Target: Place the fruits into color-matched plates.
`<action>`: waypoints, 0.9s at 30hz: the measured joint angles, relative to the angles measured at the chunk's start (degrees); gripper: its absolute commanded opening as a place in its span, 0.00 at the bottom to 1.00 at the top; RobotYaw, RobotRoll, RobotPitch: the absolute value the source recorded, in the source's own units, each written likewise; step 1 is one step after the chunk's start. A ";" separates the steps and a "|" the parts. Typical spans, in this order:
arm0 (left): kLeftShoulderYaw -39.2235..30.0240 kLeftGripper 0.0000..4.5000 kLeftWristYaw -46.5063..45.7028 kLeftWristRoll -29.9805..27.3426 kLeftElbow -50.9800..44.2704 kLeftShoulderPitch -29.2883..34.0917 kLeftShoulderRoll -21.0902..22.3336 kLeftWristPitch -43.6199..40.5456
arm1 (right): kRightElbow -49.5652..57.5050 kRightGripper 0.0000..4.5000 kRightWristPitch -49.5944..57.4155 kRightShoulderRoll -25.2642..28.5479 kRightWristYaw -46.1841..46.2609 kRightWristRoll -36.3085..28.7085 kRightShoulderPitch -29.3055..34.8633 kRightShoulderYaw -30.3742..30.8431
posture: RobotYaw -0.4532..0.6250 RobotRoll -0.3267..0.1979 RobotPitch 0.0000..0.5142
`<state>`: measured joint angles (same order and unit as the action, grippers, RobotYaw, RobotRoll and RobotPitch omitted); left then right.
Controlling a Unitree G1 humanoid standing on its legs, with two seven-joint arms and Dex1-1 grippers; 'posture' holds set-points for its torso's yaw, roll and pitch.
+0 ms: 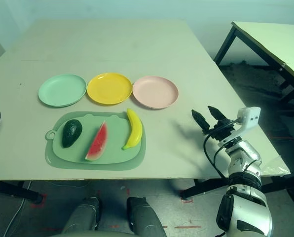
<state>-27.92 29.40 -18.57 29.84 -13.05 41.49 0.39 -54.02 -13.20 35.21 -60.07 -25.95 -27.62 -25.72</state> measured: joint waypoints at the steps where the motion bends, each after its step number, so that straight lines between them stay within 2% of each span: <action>1: 0.10 0.99 0.28 0.02 0.03 -0.47 0.00 0.00 | 0.09 1.00 0.11 0.34 -0.09 0.00 0.21 0.00 | 0.47 0.62 0.30; 7: 0.33 0.99 6.06 -0.89 1.72 -2.73 0.52 0.02 | 0.31 1.00 0.78 1.22 -0.28 -0.03 1.23 -0.02 | 0.44 0.62 0.26; 13: 3.49 0.99 29.80 -7.10 1.26 -3.01 3.75 -1.45 | 1.16 1.00 2.15 1.24 1.37 0.13 0.95 0.10 | 0.43 0.62 0.24; 16: 5.33 0.99 42.43 -9.70 -0.66 -2.98 6.47 -1.80 | 3.37 1.00 2.98 1.31 3.94 2.02 0.81 1.51 | 0.42 0.62 0.24; 18: 6.63 0.99 47.65 -10.25 -1.53 -3.00 7.92 -1.78 | 5.26 1.00 3.19 1.77 6.43 4.28 1.03 2.87 | 0.42 0.62 0.24; 22: 8.41 0.99 55.55 -10.92 -3.28 -2.95 9.50 -1.83 | 11.73 1.00 2.03 5.25 8.29 9.66 2.18 7.01 | 0.41 0.62 0.25; 27: 10.61 0.99 61.44 -10.82 -5.00 -2.74 9.59 0.77 | 18.64 1.00 0.62 11.73 2.98 15.26 -0.19 13.90 | 0.41 0.62 0.25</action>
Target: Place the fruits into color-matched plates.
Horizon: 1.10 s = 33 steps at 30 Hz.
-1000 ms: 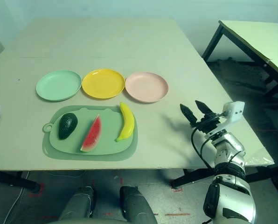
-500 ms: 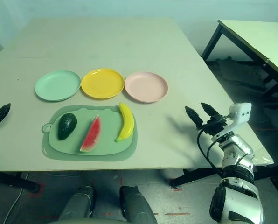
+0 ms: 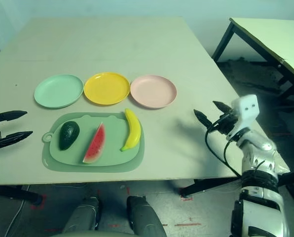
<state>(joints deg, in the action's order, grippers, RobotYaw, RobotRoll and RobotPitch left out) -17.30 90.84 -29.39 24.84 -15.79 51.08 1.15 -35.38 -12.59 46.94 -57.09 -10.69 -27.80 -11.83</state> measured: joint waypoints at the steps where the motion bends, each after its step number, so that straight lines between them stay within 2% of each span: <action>1: 0.70 0.99 0.59 -0.04 -0.70 0.41 0.26 0.85 | 1.60 1.00 -0.42 1.44 -2.67 0.95 -1.63 2.21 | 0.41 0.62 0.25; 5: 2.93 0.99 1.13 -0.59 -2.52 1.05 0.78 2.99 | 4.14 1.00 -5.53 5.77 -12.88 5.44 -10.68 10.36 | 0.41 0.62 0.26; 8: 4.22 0.99 1.17 -1.24 -2.58 0.84 0.78 3.79 | 3.43 1.00 -13.47 7.03 -20.38 12.09 -19.17 18.85 | 0.41 0.62 0.27; 11: 5.21 0.99 1.18 -1.48 -2.49 0.55 0.76 4.17 | 1.86 1.00 -20.52 5.55 -26.60 16.31 -26.08 25.75 | 0.41 0.62 0.27; 15: 6.12 0.99 1.19 -1.63 -2.09 -0.23 0.76 4.71 | 0.12 1.00 -25.29 0.04 -31.33 19.32 -34.64 31.88 | 0.42 0.62 0.28; 21: 6.18 0.99 1.20 -1.67 -1.98 -0.44 0.73 5.00 | 0.16 1.00 -27.64 -4.69 -34.75 19.30 -40.00 38.49 | 0.42 0.62 0.29; 29: 6.17 0.99 1.21 -1.58 -0.81 -0.80 0.73 5.04 | -0.94 1.00 -29.96 -8.81 -34.89 19.16 -42.86 47.08 | 0.42 0.62 0.31; 33: 6.17 0.99 1.22 -1.53 -0.42 -1.03 0.72 5.10 | -3.85 1.00 -32.14 -12.64 -34.91 20.45 -43.30 49.12 | 0.43 0.62 0.32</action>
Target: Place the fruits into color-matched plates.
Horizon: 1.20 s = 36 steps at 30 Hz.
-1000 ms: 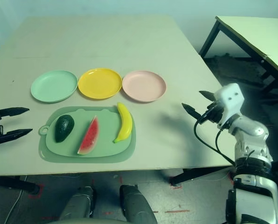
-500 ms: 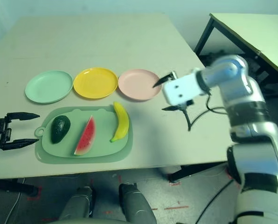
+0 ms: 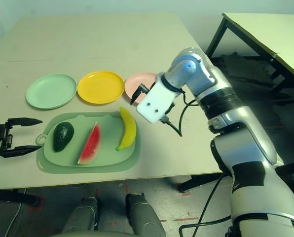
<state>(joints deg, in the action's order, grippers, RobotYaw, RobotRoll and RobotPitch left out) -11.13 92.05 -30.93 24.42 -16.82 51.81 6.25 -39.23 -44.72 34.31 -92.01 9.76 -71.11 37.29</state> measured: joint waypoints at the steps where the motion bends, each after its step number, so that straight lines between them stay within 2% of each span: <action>1: 0.00 0.99 0.00 0.01 0.06 -0.05 0.00 0.00 | -0.87 1.00 -0.61 -0.87 0.00 0.36 -0.01 0.11 | 0.43 0.62 0.32; 9: -0.03 0.99 -0.05 0.37 0.36 -0.91 -0.12 0.20 | -8.83 1.00 -3.57 -7.01 2.88 6.40 -0.25 0.79 | 0.45 0.62 0.33; 20: -0.03 0.99 -0.02 0.60 0.62 -2.03 -0.13 0.59 | -12.25 1.00 -6.41 -8.19 4.40 10.61 0.05 1.94 | 0.45 0.62 0.33; 24: -0.03 1.00 -0.20 0.65 0.65 -2.29 -0.19 0.64 | -12.73 0.84 -6.57 -8.13 4.49 11.00 0.38 1.96 | 0.45 0.62 0.33; 30: -0.16 1.00 -0.48 0.65 0.97 -3.01 -0.59 1.22 | -14.28 0.37 -8.45 -7.64 6.51 12.87 0.37 2.09 | 0.46 0.62 0.34; 36: -0.17 1.00 -1.01 0.67 0.97 -3.00 -0.92 1.24 | -14.72 0.37 -8.80 -7.42 6.60 12.79 0.37 2.06 | 0.46 0.62 0.33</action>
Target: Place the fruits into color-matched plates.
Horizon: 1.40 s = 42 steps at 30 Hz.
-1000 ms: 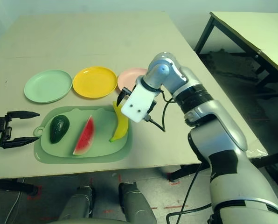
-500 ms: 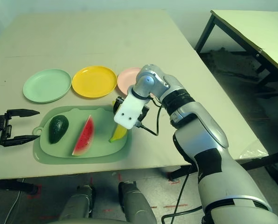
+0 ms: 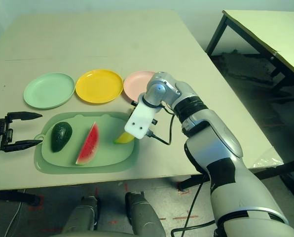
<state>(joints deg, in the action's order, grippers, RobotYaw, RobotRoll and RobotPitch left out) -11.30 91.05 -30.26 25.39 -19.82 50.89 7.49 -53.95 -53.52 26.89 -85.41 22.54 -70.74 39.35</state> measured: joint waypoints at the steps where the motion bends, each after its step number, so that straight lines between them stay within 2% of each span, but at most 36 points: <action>1: 0.00 1.00 -0.10 0.01 0.00 0.00 0.00 0.01 | -0.03 0.37 0.00 0.00 -0.07 -0.07 0.00 -0.01 | 0.46 0.62 0.32; 6: -0.23 1.00 -0.26 0.18 0.00 0.09 0.01 0.20 | -0.76 0.37 0.36 -0.21 -1.64 -1.14 -1.19 -0.15 | 0.46 0.62 0.31; 15: -1.93 1.00 -2.01 0.05 -0.68 0.34 -0.04 -0.85 | -6.85 0.37 1.68 -3.70 -0.46 -1.58 -10.43 -2.12 | 0.47 0.62 0.31; 20: -3.78 1.00 -7.38 -0.57 -3.13 0.48 -0.37 -4.23 | -12.51 0.37 4.06 -7.17 5.43 0.73 -14.52 -2.39 | 0.48 0.62 0.32; 30: -4.96 1.00 -16.14 0.69 -7.68 3.33 -0.07 -9.30 | -20.91 0.37 15.18 -14.91 27.27 8.47 -17.38 -2.65 | 0.51 0.62 0.34; 37: -5.48 1.00 -23.86 3.91 -8.94 2.82 0.17 -11.08 | -23.34 0.37 23.42 -17.38 36.94 12.72 -18.22 -2.60 | 0.53 0.62 0.36; 42: -6.39 1.00 -27.11 4.97 -9.40 2.41 0.55 -11.36 | -23.84 0.37 26.88 -18.11 40.18 14.34 -18.10 -2.60 | 0.55 0.62 0.38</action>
<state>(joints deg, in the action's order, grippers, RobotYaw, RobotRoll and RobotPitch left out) -17.69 63.93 -25.29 15.99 -17.41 51.44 -3.87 -77.79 -26.64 8.77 -45.23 36.88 -88.84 36.75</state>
